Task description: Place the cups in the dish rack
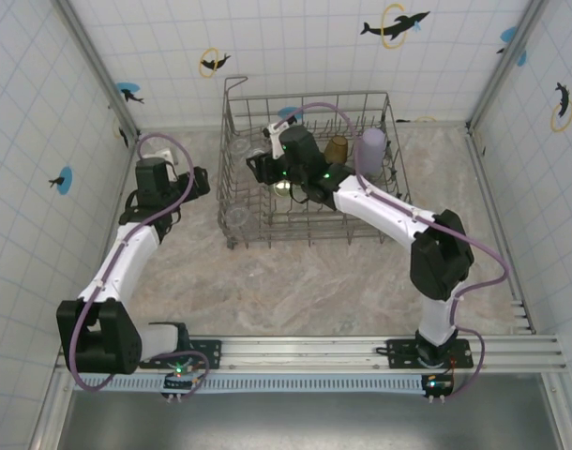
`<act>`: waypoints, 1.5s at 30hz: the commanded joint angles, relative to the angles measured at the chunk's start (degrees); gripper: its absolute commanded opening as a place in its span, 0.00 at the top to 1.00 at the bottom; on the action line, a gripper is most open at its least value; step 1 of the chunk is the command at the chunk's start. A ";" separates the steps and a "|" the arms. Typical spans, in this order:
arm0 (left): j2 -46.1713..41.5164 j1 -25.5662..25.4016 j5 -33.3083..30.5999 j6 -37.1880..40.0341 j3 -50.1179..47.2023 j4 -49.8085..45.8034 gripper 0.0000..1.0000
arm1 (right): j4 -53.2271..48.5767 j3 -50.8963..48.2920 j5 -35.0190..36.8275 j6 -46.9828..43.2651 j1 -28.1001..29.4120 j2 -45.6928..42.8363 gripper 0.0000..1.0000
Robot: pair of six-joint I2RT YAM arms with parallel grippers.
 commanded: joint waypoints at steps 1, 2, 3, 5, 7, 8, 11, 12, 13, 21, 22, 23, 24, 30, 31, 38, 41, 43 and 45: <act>-1.13 0.15 -5.09 0.85 -0.17 1.56 0.03 | -0.39 4.51 1.36 -1.89 0.95 1.92 0.80; -0.99 0.15 -5.79 0.63 -0.13 1.22 0.03 | -0.34 4.96 1.36 -2.17 1.17 2.44 0.79; -0.95 0.15 -6.06 0.66 -0.05 1.01 0.03 | -0.37 5.39 1.27 -2.40 1.21 2.91 0.79; -0.86 0.16 -7.30 0.84 0.04 0.73 0.03 | -1.26 7.09 1.83 -3.10 1.57 4.20 0.79; -0.88 0.16 -8.77 0.92 0.05 0.41 0.03 | -2.52 8.66 2.18 -3.84 1.85 5.41 0.79; -1.08 0.15 -9.41 0.77 -0.04 0.30 0.03 | -2.89 9.34 2.43 -4.26 2.06 5.94 0.79; -1.43 0.15 -9.50 0.23 -0.48 0.71 0.03 | -4.55 11.01 3.10 -5.82 2.52 7.44 0.79; -1.48 0.14 -9.29 -0.01 -0.56 0.92 0.03 | -5.06 11.54 3.20 -6.23 2.61 7.90 0.79; -1.48 0.15 -8.88 -0.21 -0.66 1.03 0.03 | -5.74 12.15 3.46 -6.51 2.69 8.30 0.79; -1.72 0.15 -7.72 -0.61 -0.48 0.93 0.03 | -7.04 13.80 3.29 -7.35 2.61 11.10 0.79; -1.74 0.15 -7.74 -0.74 -0.48 0.90 0.03 | -6.97 14.06 3.04 -7.35 2.61 11.43 0.79; -1.62 0.15 -7.66 -0.70 -0.55 0.97 0.03 | -6.90 14.33 2.71 -7.35 2.61 11.81 0.79; -1.61 0.15 -7.56 -0.74 -0.56 0.91 0.03 | -6.73 14.43 2.44 -7.27 2.63 12.10 0.79; -1.04 0.15 -6.82 -1.14 -0.39 0.69 0.03 | -6.04 14.52 0.77 -7.18 2.61 13.63 0.79; -1.04 0.16 -6.53 -1.23 -0.39 0.74 0.03 | -6.06 14.65 0.65 -7.13 2.62 13.90 0.79; -0.60 0.15 -5.99 -1.62 -0.48 0.82 0.03 | -5.48 14.92 0.56 -7.42 2.66 15.47 0.79; -0.53 0.14 -5.95 -1.71 -0.48 0.84 0.03 | -6.33 15.86 0.97 -7.83 2.69 16.44 0.78; -0.51 0.15 -6.04 -1.71 -0.49 0.85 0.03 | -7.46 16.98 1.56 -8.52 2.69 17.22 0.78; -0.51 0.15 -5.96 -1.80 -0.48 0.86 0.03 | -8.88 18.60 2.28 -9.08 2.74 18.25 0.78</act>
